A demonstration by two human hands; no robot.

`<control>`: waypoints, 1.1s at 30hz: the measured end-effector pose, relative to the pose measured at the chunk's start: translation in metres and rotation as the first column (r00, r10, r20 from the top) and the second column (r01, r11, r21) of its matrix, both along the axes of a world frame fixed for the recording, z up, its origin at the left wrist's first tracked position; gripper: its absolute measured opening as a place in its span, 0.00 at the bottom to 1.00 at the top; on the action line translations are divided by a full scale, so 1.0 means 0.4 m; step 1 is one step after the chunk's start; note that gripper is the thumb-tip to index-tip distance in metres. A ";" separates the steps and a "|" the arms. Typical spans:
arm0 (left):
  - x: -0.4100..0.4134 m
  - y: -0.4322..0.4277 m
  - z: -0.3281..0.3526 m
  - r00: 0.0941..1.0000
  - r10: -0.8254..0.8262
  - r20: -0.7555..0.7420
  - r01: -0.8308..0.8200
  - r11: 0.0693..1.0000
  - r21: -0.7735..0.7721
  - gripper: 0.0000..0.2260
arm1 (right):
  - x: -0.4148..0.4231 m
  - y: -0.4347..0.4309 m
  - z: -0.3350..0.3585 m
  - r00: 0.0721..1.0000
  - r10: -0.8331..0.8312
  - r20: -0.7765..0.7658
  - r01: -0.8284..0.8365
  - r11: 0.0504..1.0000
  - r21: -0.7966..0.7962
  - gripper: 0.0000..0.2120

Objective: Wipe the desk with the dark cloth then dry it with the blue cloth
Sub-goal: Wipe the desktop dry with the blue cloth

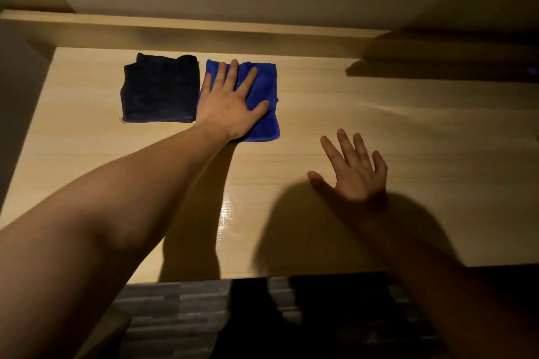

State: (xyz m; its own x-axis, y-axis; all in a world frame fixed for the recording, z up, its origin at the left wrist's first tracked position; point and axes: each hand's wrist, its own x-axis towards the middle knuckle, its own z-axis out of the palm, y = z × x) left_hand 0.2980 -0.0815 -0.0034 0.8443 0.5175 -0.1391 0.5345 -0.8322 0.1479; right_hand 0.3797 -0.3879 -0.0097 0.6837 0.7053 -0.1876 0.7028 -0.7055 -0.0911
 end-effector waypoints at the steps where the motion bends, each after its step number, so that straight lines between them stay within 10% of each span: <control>1: -0.014 -0.013 0.000 1.000 -0.001 0.005 0.001 1.000 -0.003 0.41 | 0.003 0.001 -0.001 1.000 0.001 -0.001 -0.001 1.000 -0.012 0.41; 22: -0.454 -0.469 -0.018 0.993 0.115 0.038 -0.116 0.993 0.024 0.33 | -0.016 -0.011 -0.015 1.000 -0.007 0.028 0.004 0.995 0.104 0.40; 33: -0.382 -0.588 0.117 0.883 0.326 0.338 -0.178 0.899 -0.400 0.24 | -0.011 -0.015 -0.006 1.000 -0.015 0.019 0.013 0.994 0.107 0.40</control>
State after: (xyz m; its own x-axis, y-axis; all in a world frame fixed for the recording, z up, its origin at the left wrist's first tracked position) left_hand 0.1451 -0.3166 0.0436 0.7134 0.6997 -0.0397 0.5561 -0.5307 0.6397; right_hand 0.3751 -0.3937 -0.0123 0.6962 0.7112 -0.0977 0.6956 -0.7019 -0.1528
